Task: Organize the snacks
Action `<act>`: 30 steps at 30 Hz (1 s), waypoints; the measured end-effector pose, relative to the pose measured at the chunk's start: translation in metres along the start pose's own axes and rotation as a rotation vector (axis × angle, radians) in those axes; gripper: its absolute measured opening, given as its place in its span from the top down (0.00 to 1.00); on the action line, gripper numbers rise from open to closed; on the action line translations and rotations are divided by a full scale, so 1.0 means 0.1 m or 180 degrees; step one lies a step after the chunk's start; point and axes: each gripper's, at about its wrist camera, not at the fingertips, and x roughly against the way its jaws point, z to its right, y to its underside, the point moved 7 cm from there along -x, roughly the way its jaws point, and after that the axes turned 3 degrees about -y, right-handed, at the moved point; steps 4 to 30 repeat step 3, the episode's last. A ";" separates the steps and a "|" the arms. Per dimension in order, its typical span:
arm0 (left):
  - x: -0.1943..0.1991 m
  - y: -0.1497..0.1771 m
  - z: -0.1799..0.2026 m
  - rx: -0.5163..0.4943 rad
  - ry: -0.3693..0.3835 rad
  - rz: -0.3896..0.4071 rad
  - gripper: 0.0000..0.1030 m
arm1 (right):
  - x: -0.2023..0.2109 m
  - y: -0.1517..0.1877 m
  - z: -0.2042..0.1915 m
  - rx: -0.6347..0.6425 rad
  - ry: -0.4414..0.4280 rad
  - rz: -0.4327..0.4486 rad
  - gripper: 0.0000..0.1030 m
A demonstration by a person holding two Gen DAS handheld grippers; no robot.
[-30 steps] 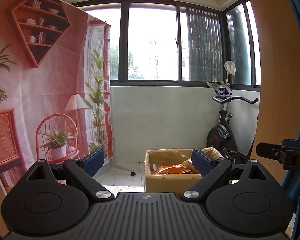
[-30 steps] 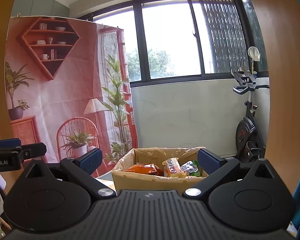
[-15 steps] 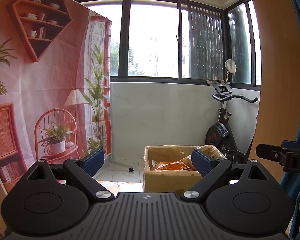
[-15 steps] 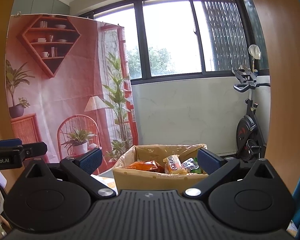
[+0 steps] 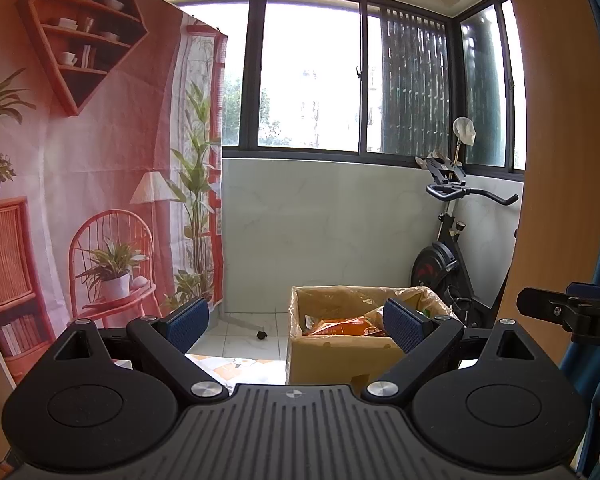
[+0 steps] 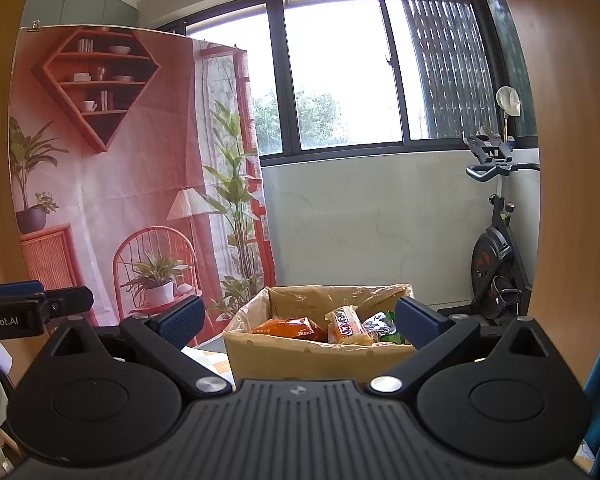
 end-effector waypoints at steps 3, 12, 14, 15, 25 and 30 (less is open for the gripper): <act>0.00 0.01 0.01 0.0013 0.0000 -0.0013 0.07 | 0.00 0.01 0.01 -0.0001 0.0009 0.0000 0.00; 0.00 0.01 0.01 0.0013 0.0000 -0.0013 0.07 | 0.00 0.01 0.01 -0.0001 0.0009 0.0000 0.00; 0.00 0.01 0.01 0.0013 0.0000 -0.0013 0.07 | 0.00 0.01 0.01 -0.0001 0.0009 0.0000 0.00; 0.00 0.01 0.01 0.0013 0.0000 -0.0013 0.07 | 0.00 0.01 0.01 -0.0001 0.0009 0.0000 0.00; 0.00 0.01 0.01 0.0013 0.0000 -0.0013 0.07 | 0.00 0.01 0.01 -0.0001 0.0009 0.0000 0.00; 0.00 0.01 0.01 0.0013 0.0000 -0.0013 0.07 | 0.00 0.01 0.01 -0.0001 0.0009 0.0000 0.00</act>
